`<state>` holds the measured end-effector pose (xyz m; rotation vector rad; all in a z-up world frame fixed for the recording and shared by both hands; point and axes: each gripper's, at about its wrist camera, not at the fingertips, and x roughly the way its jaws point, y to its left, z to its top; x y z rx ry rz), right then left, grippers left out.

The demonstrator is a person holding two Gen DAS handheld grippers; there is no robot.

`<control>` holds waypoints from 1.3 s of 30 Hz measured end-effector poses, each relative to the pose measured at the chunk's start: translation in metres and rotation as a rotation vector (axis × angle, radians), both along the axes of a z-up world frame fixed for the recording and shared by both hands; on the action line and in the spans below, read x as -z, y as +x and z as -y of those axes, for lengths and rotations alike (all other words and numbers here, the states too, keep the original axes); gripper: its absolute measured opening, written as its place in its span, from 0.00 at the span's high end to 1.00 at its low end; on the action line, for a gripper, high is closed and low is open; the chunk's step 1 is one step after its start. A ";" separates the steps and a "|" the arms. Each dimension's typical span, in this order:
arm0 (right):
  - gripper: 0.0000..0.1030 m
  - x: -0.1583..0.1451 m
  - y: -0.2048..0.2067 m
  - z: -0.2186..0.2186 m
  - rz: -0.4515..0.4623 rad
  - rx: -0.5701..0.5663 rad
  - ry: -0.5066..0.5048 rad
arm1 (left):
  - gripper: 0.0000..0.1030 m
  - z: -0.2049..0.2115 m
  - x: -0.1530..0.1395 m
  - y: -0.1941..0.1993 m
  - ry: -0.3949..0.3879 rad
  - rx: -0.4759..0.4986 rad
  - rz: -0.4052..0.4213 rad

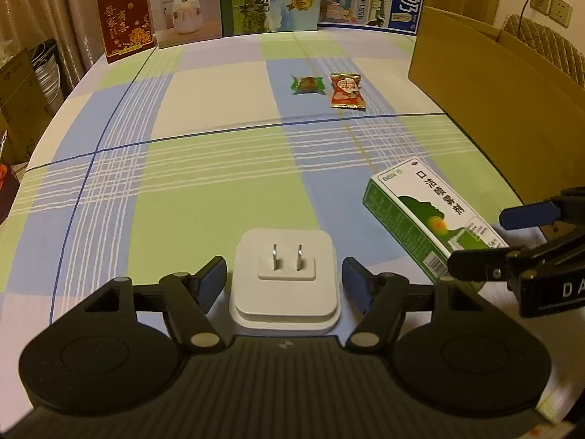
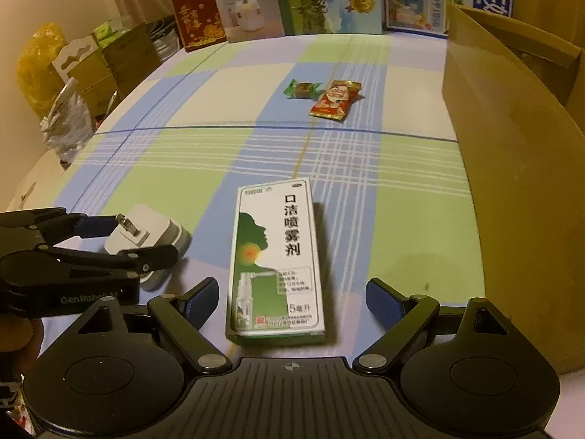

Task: Organize objects
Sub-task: 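Grasp the white plug adapter with the left tool while the right tool holds the spray box, then carry the plug adapter and spray box over the cardboard box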

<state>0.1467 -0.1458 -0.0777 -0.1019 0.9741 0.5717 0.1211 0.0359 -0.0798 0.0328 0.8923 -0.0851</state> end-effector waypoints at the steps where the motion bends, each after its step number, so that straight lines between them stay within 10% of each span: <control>1: 0.18 0.000 0.001 -0.002 0.005 -0.005 -0.001 | 0.37 0.000 0.001 0.001 0.002 0.001 -0.004; 14: 0.45 0.012 0.011 -0.022 0.018 -0.035 -0.043 | 0.37 -0.004 0.009 0.004 0.015 0.008 -0.013; 39: 0.49 -0.044 -0.016 0.022 0.105 0.089 0.023 | 0.41 0.014 -0.024 -0.011 -0.012 0.010 0.006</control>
